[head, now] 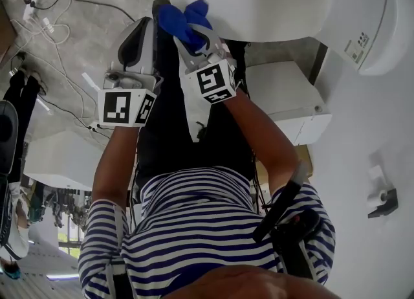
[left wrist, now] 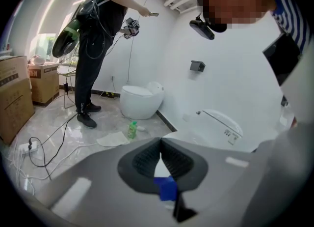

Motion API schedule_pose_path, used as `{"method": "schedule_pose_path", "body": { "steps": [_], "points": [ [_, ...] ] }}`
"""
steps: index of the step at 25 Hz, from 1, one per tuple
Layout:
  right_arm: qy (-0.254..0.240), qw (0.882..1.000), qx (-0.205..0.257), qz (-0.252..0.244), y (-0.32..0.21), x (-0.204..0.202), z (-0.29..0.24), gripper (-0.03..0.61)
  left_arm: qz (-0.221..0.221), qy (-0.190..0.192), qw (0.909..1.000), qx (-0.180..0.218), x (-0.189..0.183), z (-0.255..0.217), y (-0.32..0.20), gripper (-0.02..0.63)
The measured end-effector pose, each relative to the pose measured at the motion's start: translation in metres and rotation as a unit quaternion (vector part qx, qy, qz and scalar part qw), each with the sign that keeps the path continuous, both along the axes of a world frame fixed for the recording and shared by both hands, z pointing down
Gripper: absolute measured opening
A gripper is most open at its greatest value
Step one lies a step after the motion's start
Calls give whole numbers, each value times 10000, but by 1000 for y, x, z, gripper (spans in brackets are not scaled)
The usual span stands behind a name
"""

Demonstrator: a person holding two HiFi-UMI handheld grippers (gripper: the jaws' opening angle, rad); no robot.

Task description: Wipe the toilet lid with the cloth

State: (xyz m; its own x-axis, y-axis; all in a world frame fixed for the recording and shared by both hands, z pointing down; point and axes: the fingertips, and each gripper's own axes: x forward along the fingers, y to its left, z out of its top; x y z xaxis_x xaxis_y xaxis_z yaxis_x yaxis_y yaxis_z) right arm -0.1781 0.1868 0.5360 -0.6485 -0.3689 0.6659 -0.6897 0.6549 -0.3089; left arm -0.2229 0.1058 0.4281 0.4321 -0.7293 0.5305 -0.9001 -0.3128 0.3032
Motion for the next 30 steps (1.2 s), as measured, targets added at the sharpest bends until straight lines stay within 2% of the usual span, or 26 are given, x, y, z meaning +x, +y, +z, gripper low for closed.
{"method": "schedule_pose_path", "body": {
  "steps": [7, 13, 16, 19, 23, 27, 30],
  "points": [
    [-32, 9962, 518, 697, -54, 83, -128, 107, 154, 216, 9980, 579, 58, -109, -34, 2],
    [-5, 9848, 1161, 1293, -95, 157, -244, 109, 531, 397, 9915, 1117, 113, -207, -53, 2],
    [-6, 9753, 1515, 1610, -108, 189, -310, 109, 815, 476, 9860, 1377, 134, -264, -55, 2],
    [-43, 9662, 1760, 1884, -94, 219, -377, 109, 1086, 510, 9810, 1526, 155, -322, -36, 2],
    [-167, 9477, 2254, 2253, -82, 259, -456, 109, 1437, 560, 9704, 1861, 185, -388, -19, 2],
    [-263, 9245, 2848, 2519, -76, 281, -523, 109, 1638, 583, 9600, 2196, 199, -439, -16, 2],
    [-370, 9108, 3122, 2675, -55, 297, -554, 110, 1705, 590, 9565, 2292, 211, -461, -2, 2]
  ]
}}
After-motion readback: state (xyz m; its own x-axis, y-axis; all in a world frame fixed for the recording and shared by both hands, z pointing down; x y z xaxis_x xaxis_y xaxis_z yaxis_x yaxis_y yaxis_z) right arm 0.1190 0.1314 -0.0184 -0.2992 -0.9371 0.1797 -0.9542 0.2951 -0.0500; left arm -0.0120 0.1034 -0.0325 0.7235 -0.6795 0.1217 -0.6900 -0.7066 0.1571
